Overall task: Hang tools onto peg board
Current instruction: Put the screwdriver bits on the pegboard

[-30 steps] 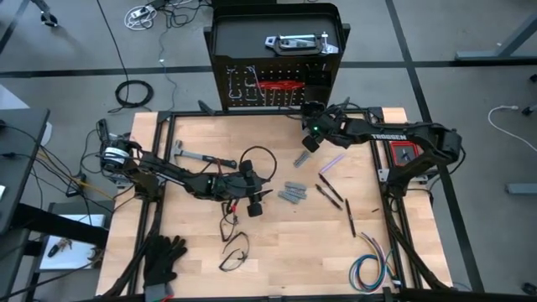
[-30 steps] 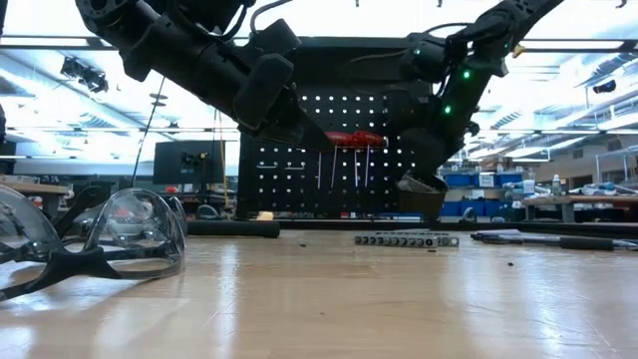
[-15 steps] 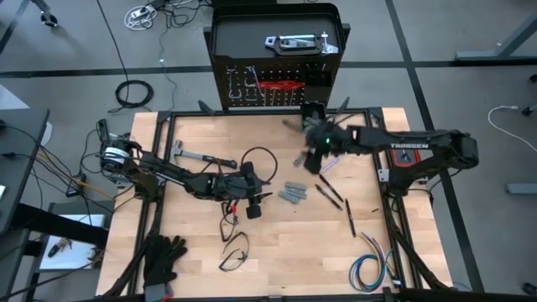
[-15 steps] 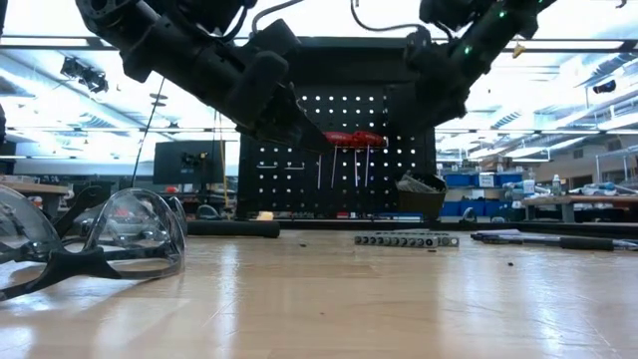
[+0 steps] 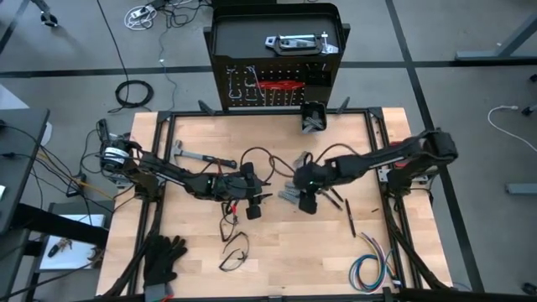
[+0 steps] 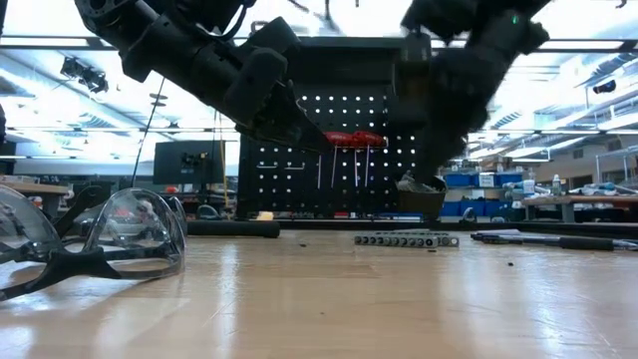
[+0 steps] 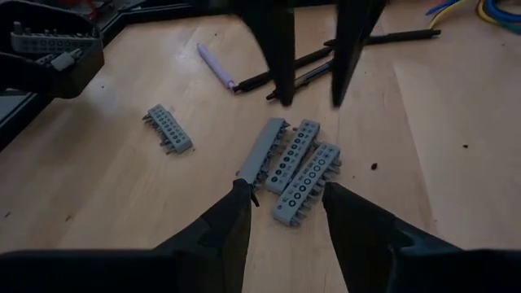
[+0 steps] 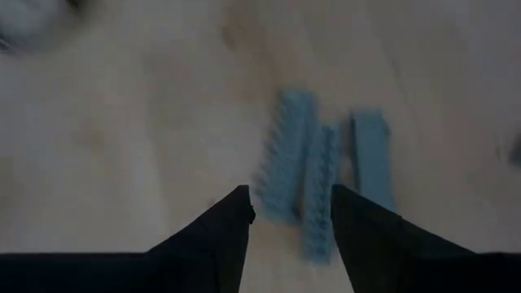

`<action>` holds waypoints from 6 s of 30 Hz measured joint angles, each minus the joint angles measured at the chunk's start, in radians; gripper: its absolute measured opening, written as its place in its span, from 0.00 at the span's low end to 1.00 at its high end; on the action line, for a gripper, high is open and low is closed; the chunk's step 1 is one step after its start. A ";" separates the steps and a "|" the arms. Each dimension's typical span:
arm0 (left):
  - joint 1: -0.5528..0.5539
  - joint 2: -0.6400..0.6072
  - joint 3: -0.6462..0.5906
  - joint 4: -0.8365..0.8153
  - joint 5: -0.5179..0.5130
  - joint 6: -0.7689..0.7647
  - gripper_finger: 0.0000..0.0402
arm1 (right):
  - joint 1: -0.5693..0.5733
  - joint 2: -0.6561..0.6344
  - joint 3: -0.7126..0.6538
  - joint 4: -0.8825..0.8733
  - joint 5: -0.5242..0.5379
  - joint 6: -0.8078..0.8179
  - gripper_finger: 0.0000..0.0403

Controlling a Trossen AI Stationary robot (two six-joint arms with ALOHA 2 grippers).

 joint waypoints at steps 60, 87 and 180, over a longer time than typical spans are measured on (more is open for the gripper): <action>-0.001 0.000 0.000 -0.028 -0.001 -0.018 0.39 | -0.039 0.082 0.169 -0.342 0.124 -0.157 0.23; -0.012 0.000 0.000 -0.029 -0.001 -0.016 0.39 | -0.563 -0.008 0.172 -0.303 0.503 -0.263 0.23; -0.013 -0.003 0.000 -0.110 0.163 -0.068 0.39 | -0.324 0.265 0.458 -0.517 0.161 -0.731 0.01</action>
